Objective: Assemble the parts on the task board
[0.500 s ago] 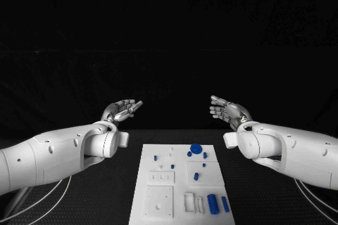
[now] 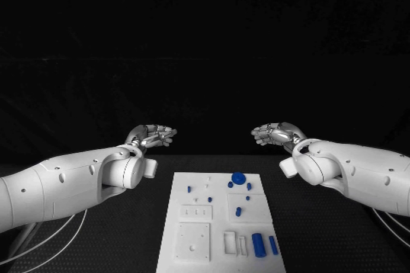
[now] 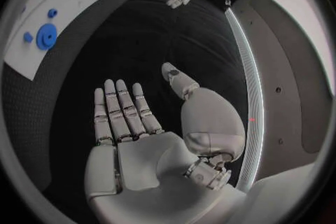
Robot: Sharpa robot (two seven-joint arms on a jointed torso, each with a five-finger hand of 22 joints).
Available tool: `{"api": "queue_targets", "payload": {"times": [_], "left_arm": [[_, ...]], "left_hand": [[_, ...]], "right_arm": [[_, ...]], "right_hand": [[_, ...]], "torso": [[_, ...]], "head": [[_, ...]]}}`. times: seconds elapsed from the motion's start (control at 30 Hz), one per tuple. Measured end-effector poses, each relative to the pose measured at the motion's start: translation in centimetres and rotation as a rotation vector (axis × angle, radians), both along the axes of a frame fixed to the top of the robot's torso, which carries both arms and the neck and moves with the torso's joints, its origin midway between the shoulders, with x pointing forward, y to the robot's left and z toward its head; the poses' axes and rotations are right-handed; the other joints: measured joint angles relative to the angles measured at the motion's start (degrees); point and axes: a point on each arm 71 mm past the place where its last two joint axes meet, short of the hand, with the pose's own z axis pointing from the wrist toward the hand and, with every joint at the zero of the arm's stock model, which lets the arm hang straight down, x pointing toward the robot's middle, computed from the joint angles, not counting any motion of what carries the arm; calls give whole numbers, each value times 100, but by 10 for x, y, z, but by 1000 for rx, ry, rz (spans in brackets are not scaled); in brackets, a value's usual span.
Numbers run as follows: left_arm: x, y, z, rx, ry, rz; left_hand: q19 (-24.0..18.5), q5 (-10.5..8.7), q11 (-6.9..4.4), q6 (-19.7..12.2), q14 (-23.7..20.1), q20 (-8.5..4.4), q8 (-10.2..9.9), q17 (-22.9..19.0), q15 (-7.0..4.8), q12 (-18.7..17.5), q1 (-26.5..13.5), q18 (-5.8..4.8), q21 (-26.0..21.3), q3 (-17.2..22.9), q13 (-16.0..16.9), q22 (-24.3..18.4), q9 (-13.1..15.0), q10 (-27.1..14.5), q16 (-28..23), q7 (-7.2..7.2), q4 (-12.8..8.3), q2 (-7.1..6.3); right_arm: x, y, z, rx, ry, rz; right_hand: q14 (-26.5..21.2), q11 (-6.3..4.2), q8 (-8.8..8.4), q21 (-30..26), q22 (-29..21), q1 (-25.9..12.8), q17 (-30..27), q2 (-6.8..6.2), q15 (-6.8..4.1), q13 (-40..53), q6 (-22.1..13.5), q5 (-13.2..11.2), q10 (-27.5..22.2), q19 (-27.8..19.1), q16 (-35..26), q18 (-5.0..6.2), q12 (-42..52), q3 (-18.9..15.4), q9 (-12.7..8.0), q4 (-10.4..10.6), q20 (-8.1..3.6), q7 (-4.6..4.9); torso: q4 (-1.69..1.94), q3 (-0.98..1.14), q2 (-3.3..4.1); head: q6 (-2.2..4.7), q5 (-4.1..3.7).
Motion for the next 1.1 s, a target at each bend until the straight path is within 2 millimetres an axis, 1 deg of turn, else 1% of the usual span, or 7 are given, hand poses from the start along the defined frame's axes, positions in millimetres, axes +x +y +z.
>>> {"api": "queue_targets", "payload": {"times": [0.23, 0.43, 0.57, 0.77, 0.83, 0.87, 1.1], "left_arm": [[-2, -4, 0, 0, 2, -55], [-11, -5, 2, -8, 5, -118], [-18, -11, 3, -15, 4, -163], [-29, -16, 5, -25, 4, -215], [-31, -16, 5, -25, 3, -224], [-32, -17, 5, -27, 3, -229], [-36, -20, 6, -30, 1, -250]], "left_hand": [[747, 0, -106, 704, 975, -304, -93, 233, -263, 122, 112, 77, 386, 188, 2, -1, -209, 726, 222, -96, -772, 134], [1219, 0, -160, 961, 1566, -515, -236, 553, -474, 12, -321, 62, 783, 510, -43, -2, -333, 1071, 330, -91, -1433, 212], [1453, 0, -160, 1001, 1877, -663, -301, 822, -649, -46, -523, 44, 1136, 644, -59, -2, -367, 1158, 576, -92, -1654, 183], [1427, 0, -178, 1001, 1889, -704, -333, 971, -661, -113, -665, 49, 1288, 739, -80, -2, -382, 1177, 599, -92, -1781, 135], [1426, -24, -179, 1001, 1889, -705, -366, 995, -661, -133, -712, 49, 1297, 759, -85, -2, -382, 1177, 615, -92, -1801, 113], [1426, -27, -179, 1001, 1889, -705, -367, 1007, -661, -151, -745, 49, 1315, 759, -90, -2, -388, 1177, 615, -92, -1801, 113], [1405, -27, -177, 997, 1889, -725, -402, 1061, -661, -218, -854, 48, 1370, 792, -112, -3, -398, 1175, 615, -88, -1834, 57]], "right_arm": [[1, 4, 0, -279, -124, 123], [-3, 14, 2, -490, -227, 248], [-7, 24, 3, -617, -298, 332], [-11, 41, 2, -794, -392, 447], [-12, 45, 0, -840, -413, 475], [-13, 48, -2, -870, -424, 493], [-17, 63, -14, -999, -473, 562]], "right_hand": [[1027, -211, 249, 278, 0, 616, 305, -175, -353, 110, 753, 4, 847, 1053, 488, 351, 230, 513, 53, -99, -54, 110], [2073, -382, 296, 658, -1, 904, 726, -282, -793, 152, 1231, 4, 1384, 2180, 961, 657, 253, 699, 67, -147, -191, 32], [2771, -519, 319, 1003, -1, 1035, 1087, -350, -1035, 164, 1474, 3, 1641, 2983, 1374, 718, 253, 730, 77, -147, -413, -33], [3487, -645, 285, 1679, -2, 1175, 1730, -465, -1240, 173, 1665, 26, 1878, 3935, 2259, 747, 166, 730, 77, -148, -786, -83], [3869, -658, 130, 2708, -1, 1289, 2481, -579, -1325, 141, 1728, 49, 1964, 4566, 3448, 697, -46, 730, 64, -147, -1152, -106], [3919, -658, 86, 2955, 0, 1309, 2633, -598, -1334, 124, 1728, 49, 1964, 4650, 3730, 689, -107, 730, 55, -147, -1208, -107], [3905, -635, 12, 3446, -1, 1338, 2793, -628, -1303, 66, 1708, 49, 1941, 4652, 4194, 684, -241, 809, 46, -100, -1209, -126]], "torso": [[0, -10, 16], [18, -7, 66], [40, -4, 125], [92, 7, 227], [118, 11, 267], [131, 12, 285], [234, 17, 417]], "head": [[-19, 4], [-12, -16], [3, -68], [4, -129], [-2, -144], [-5, -151], [-3, -217]]}}
